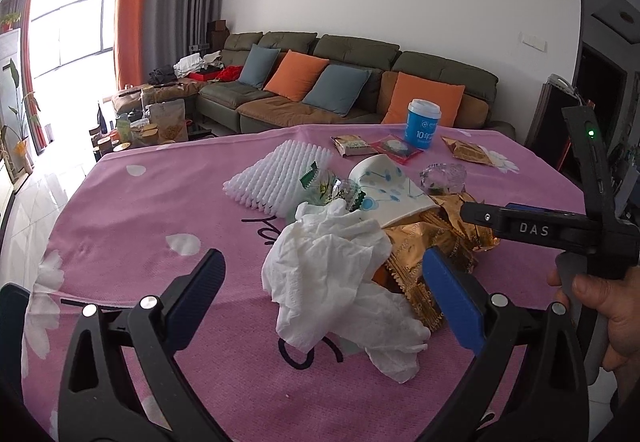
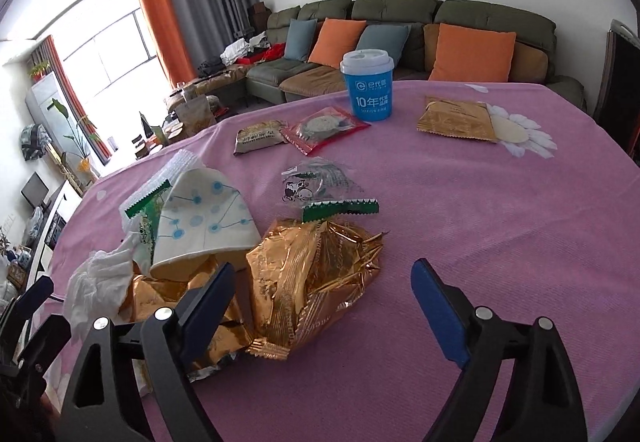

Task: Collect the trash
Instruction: 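Grasp the gold foil wrapper with the right tool while the left tool grasps a white tissue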

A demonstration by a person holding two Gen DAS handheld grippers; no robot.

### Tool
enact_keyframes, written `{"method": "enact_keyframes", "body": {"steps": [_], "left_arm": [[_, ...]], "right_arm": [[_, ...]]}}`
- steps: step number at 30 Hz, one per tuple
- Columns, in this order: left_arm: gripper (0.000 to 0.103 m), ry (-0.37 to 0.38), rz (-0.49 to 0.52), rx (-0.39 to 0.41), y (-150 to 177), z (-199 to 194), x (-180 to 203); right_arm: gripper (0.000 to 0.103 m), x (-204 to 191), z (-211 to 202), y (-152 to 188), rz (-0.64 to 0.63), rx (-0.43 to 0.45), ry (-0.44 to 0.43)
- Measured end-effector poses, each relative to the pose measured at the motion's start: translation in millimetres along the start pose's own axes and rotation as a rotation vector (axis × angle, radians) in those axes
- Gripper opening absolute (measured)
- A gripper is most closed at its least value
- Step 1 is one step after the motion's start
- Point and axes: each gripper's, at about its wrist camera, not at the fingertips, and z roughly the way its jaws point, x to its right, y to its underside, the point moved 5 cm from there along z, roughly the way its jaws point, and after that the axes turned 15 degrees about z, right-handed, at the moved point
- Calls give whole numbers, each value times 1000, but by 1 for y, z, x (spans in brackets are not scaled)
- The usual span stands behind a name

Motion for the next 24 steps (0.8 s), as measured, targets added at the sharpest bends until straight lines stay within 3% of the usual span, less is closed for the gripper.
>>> {"method": "enact_keyframes", "body": {"steps": [4, 13, 17, 21, 24], "left_arm": [[97, 8, 2, -6, 1, 3, 1], [95, 25, 26, -32, 1, 16, 10], [75, 36, 31, -60, 3, 22, 12], [65, 30, 5, -56, 4, 23, 7], [47, 45, -15, -69, 7, 26, 4]], "right_arm": [[74, 5, 16, 3, 4, -61, 36], [47, 12, 10, 5, -31, -44, 66], [43, 19, 6, 5, -10, -42, 26], [43, 23, -1, 7, 6, -35, 6], [43, 26, -4, 8, 14, -30, 2]]}}
